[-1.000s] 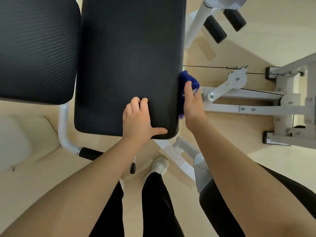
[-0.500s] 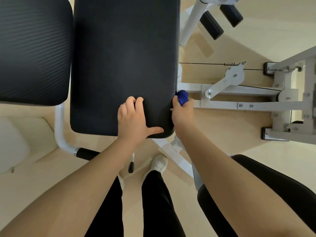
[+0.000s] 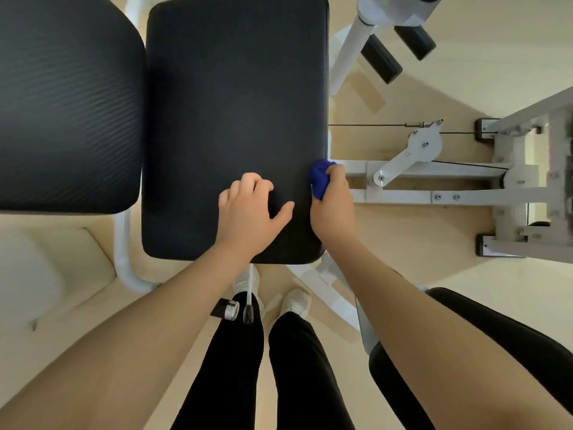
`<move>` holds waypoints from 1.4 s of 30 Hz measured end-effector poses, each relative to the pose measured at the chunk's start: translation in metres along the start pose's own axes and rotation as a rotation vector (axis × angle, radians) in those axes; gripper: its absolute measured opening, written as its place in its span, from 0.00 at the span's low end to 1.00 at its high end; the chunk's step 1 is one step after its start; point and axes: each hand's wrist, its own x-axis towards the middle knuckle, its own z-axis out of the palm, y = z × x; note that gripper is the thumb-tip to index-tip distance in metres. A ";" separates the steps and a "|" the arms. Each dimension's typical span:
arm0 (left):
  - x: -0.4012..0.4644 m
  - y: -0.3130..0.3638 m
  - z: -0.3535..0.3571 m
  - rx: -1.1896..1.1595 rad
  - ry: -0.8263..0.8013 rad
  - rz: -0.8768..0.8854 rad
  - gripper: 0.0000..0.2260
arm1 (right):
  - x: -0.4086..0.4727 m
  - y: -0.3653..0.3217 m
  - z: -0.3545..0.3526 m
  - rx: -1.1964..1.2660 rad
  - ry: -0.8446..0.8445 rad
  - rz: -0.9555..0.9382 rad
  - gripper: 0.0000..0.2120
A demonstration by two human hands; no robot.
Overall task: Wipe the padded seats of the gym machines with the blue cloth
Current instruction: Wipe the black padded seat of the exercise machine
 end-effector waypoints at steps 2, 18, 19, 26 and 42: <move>0.009 -0.003 -0.004 -0.019 0.012 0.024 0.21 | 0.022 -0.012 0.001 0.005 0.050 -0.046 0.12; 0.088 -0.038 -0.025 0.133 -0.169 0.140 0.48 | 0.084 -0.064 -0.009 0.091 0.179 0.005 0.07; 0.094 -0.040 -0.028 0.141 -0.177 0.139 0.49 | 0.080 -0.062 -0.011 0.073 0.156 0.011 0.07; 0.135 -0.042 -0.039 0.314 -0.211 0.220 0.54 | 0.063 -0.055 -0.017 0.081 0.155 0.173 0.06; 0.148 -0.037 -0.040 0.357 -0.328 0.156 0.59 | 0.148 -0.070 -0.029 0.263 0.097 0.151 0.08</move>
